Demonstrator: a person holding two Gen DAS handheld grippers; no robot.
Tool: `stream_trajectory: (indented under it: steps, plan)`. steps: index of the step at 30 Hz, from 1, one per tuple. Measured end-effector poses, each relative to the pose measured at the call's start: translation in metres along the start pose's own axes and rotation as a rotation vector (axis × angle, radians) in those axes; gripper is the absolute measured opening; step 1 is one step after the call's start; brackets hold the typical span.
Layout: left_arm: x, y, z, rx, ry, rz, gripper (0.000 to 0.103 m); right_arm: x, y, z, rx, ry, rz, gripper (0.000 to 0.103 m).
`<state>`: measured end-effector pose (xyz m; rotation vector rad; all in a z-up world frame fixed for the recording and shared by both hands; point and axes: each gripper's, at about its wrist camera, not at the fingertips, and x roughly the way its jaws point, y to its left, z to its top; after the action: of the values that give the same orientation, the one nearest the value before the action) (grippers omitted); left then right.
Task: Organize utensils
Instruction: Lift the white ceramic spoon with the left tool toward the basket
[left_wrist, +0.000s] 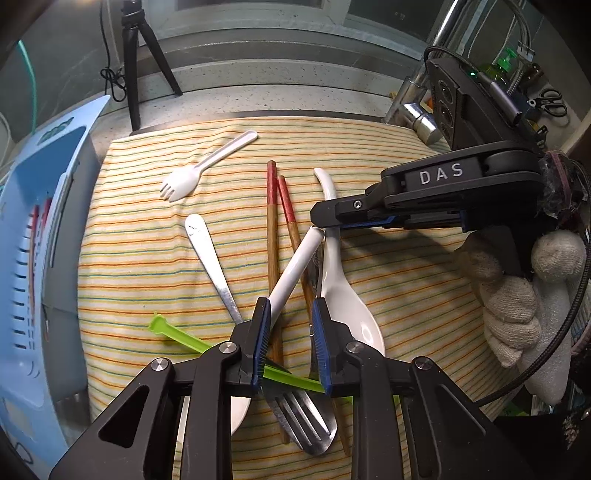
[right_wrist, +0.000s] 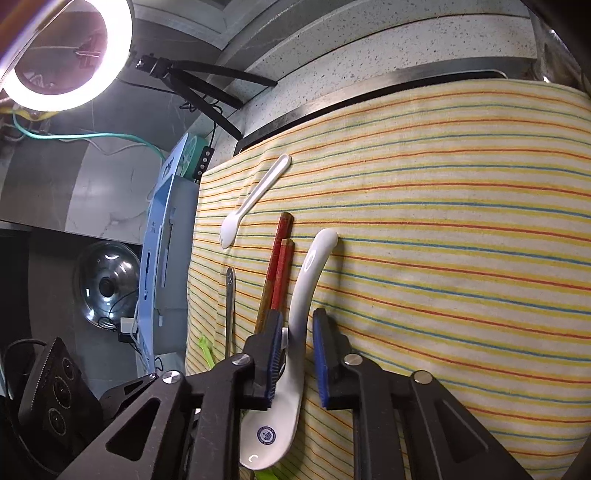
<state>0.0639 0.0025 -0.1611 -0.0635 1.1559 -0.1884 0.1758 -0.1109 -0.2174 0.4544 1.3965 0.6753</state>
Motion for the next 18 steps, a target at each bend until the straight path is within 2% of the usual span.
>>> stream_trajectory:
  steps: [5, 7, 14, 18]
  plan:
    - [-0.014, -0.003, -0.005, -0.019, -0.012, -0.044, 0.023, 0.000, 0.003, -0.002, -0.010, -0.001, -0.002, 0.009]
    - [-0.017, -0.011, -0.010, 0.002, -0.011, -0.053, 0.031, -0.001, 0.003, -0.003, -0.008, -0.001, -0.002, 0.009]
    - [-0.011, -0.039, -0.027, 0.108, 0.027, -0.020, 0.032, -0.004, 0.003, -0.003, -0.011, -0.004, -0.011, 0.009]
    - [-0.005, -0.041, -0.031, 0.125, 0.041, -0.010, 0.032, -0.007, 0.004, -0.005, -0.021, -0.010, -0.020, 0.009]
